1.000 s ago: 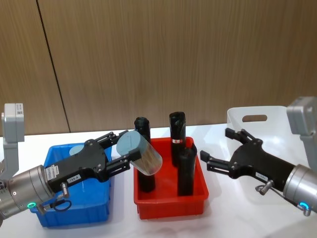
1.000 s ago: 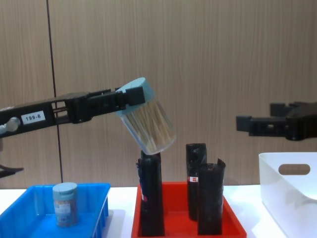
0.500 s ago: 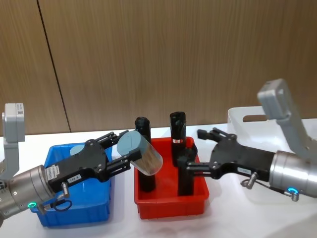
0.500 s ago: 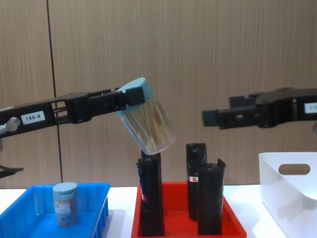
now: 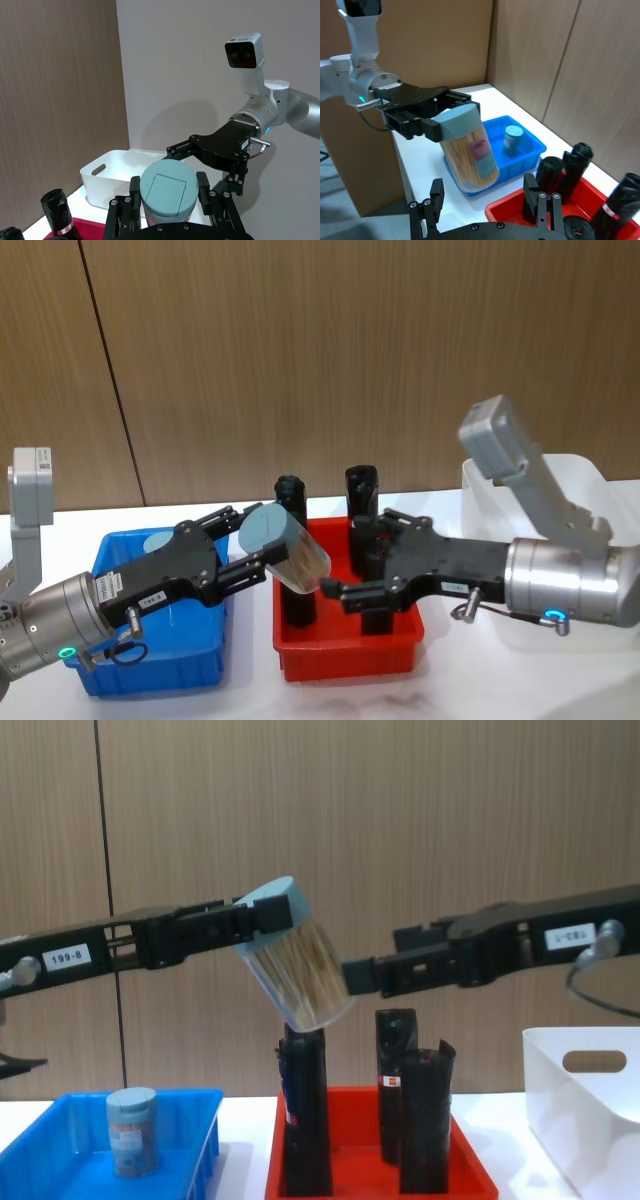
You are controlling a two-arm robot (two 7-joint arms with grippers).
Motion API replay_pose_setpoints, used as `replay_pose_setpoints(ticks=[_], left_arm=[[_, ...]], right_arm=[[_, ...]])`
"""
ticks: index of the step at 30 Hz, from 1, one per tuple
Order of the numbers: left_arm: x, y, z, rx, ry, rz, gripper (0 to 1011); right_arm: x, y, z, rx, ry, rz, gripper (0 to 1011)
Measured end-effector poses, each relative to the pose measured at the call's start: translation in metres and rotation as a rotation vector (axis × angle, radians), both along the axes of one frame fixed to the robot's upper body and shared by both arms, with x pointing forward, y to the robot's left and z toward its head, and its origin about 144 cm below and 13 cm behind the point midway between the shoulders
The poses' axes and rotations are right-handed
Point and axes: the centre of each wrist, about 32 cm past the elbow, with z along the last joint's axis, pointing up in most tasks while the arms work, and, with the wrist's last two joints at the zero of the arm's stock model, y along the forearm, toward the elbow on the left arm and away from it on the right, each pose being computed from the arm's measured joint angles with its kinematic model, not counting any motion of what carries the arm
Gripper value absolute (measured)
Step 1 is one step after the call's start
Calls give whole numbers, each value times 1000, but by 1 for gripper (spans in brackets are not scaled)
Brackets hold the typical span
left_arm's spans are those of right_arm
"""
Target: Pick the cotton swabs from the blue box and place them into the white box.
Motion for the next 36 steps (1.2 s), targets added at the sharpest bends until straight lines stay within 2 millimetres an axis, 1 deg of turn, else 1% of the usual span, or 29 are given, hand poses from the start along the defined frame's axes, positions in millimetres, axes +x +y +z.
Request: replay_pose_setpoints(ticks=[16, 33, 35, 36], left_arm=[[0, 0, 0, 0, 0, 0, 671], [0, 0, 0, 0, 0, 0, 671], [0, 0, 0, 0, 0, 0, 671], [0, 0, 0, 0, 0, 0, 671]], right_arm=[[11, 24, 1, -39, 8, 68, 1002], [23, 41, -2, -59, 2, 77, 1002], [23, 43, -2, -61, 1, 77, 981], [24, 43, -2, -62, 1, 76, 955]])
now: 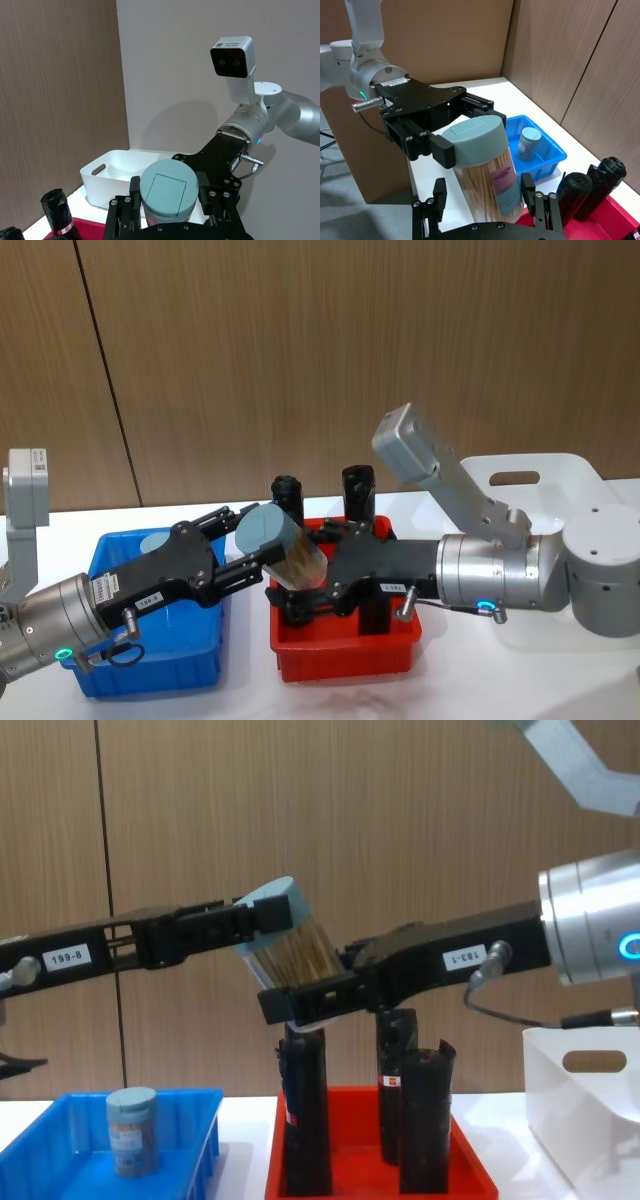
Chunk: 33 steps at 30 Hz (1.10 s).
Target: Pick the cotton swabs from the blue box and place them into the white box.
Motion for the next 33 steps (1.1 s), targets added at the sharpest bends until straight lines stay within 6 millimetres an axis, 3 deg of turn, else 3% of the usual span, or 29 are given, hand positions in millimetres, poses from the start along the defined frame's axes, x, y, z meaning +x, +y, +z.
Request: replay_pose_setpoints(ticks=[11, 15, 27, 33], left_arm=[[0, 0, 0, 0, 0, -1, 670], [0, 0, 0, 0, 0, -1, 690], [0, 0, 0, 0, 0, -1, 1003], [0, 0, 0, 0, 0, 0, 1004]], right_arm=[[2, 4, 0, -7, -2, 1, 668], [2, 5, 0, -10, -2, 3, 653], [2, 3, 1, -13, -4, 4, 653], [2, -1, 0, -3, -6, -11, 653]])
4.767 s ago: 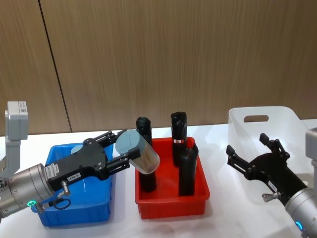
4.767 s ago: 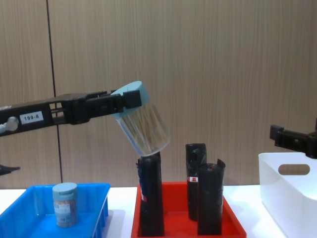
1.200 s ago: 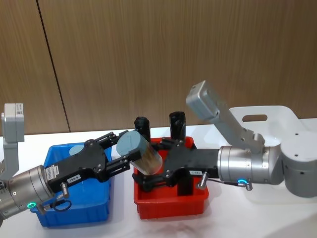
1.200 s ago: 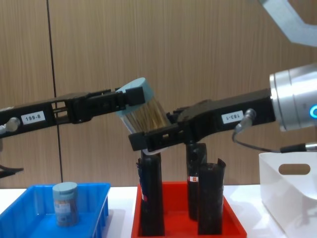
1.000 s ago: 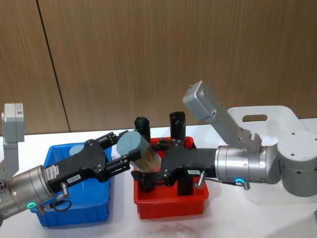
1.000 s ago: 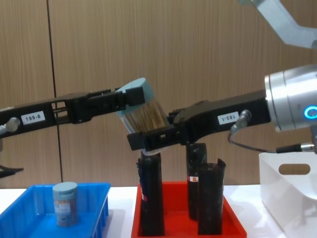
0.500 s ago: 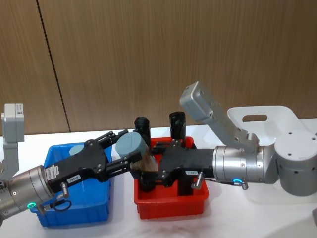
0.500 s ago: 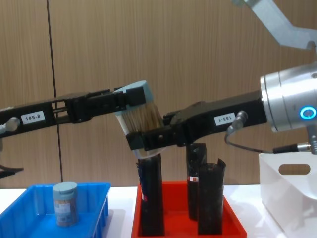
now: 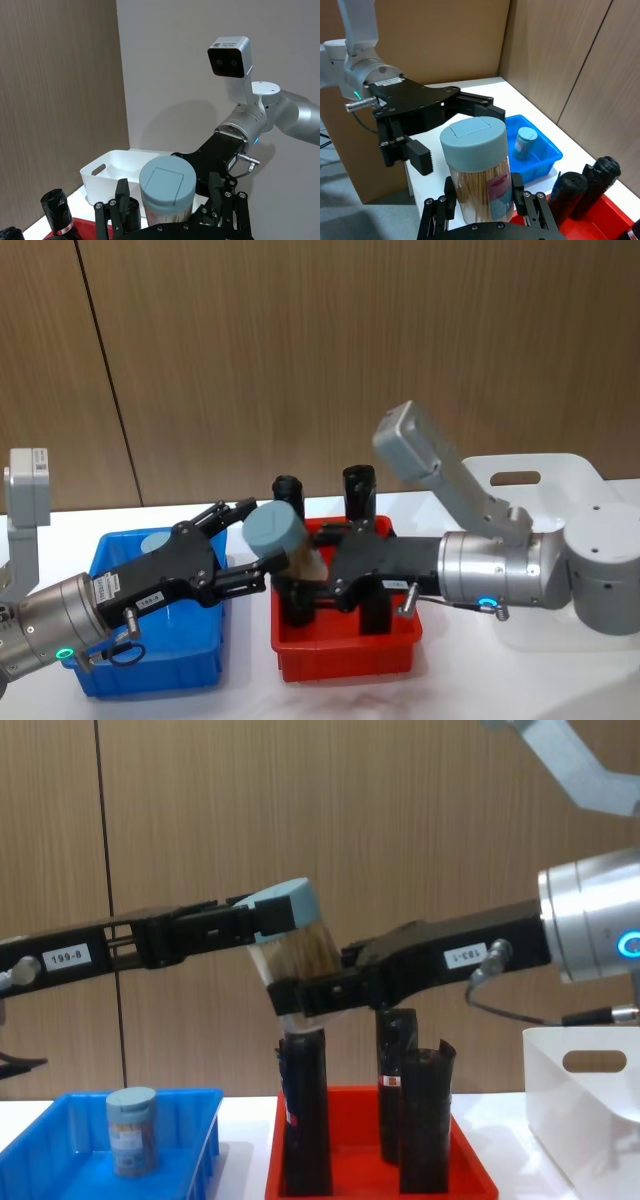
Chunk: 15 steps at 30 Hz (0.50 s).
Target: Pick the cotton swabs from the blue box and place them into the white box.
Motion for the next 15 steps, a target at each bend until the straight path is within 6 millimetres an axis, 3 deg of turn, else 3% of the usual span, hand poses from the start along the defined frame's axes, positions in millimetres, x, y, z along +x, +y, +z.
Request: replay_pose_setpoints(ticks=[15], left_arm=[[0, 0, 0, 0, 0, 0, 1004]], right_arm=[[5, -34, -6, 51, -7, -139, 653]])
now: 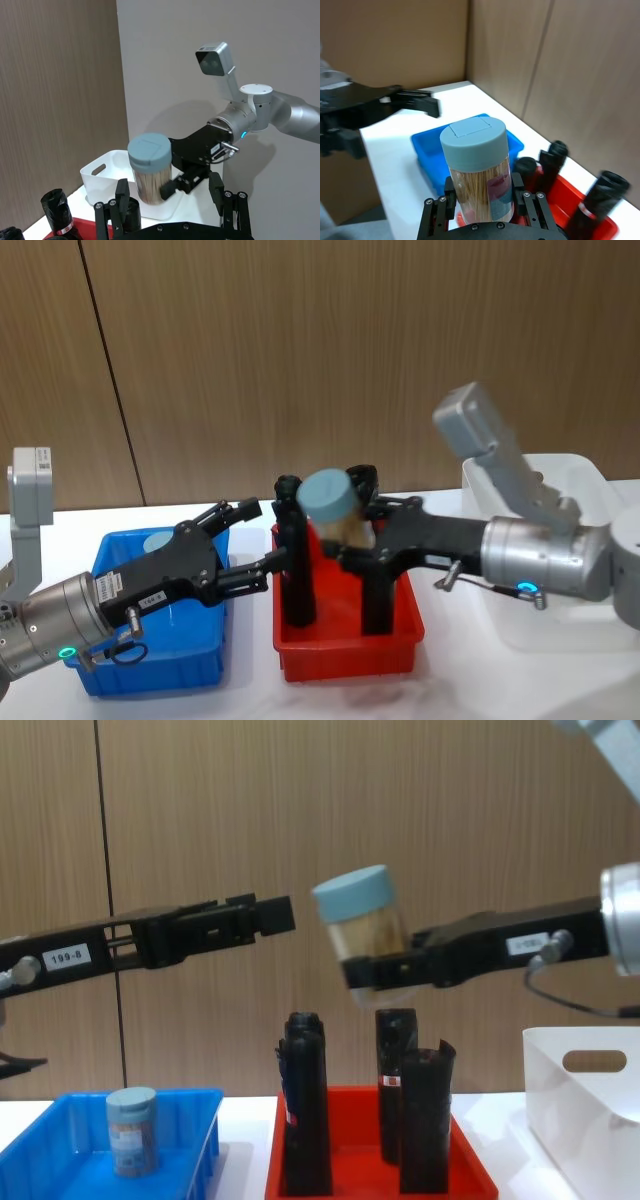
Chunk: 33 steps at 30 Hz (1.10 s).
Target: Pick the cotton swabs from the blue box and place them into the white box.
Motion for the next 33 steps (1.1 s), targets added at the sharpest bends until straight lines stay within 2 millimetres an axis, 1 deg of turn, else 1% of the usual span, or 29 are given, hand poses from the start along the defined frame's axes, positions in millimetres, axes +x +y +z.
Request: replay_pose_setpoints(ticks=[3, 6, 9, 10, 16, 19, 22, 23, 26, 33], left_arm=[[0, 0, 0, 0, 0, 0, 1004], [0, 0, 0, 0, 0, 0, 1004], [0, 0, 0, 0, 0, 0, 1004], [0, 0, 0, 0, 0, 0, 1004], [0, 0, 0, 0, 0, 0, 1004], [0, 0, 0, 0, 0, 0, 1004], [0, 0, 0, 0, 0, 0, 1004], [0, 0, 0, 0, 0, 0, 1004], [0, 0, 0, 0, 0, 0, 1004], [0, 0, 0, 0, 0, 0, 1004]], right_arm=[[1, -7, -1, 6, -2, -28, 653], [3, -20, -4, 16, -4, -84, 653], [4, -27, -5, 23, -6, -114, 653], [5, -33, -6, 28, -7, -140, 653], [9, -55, -11, 40, -10, -235, 653], [11, -62, -14, 43, -10, -269, 653], [14, -74, -17, 44, -11, -332, 653], [14, -74, -17, 44, -11, -332, 653], [18, -85, -22, 42, -10, -393, 653], [26, -102, -32, 28, -3, -505, 653]])
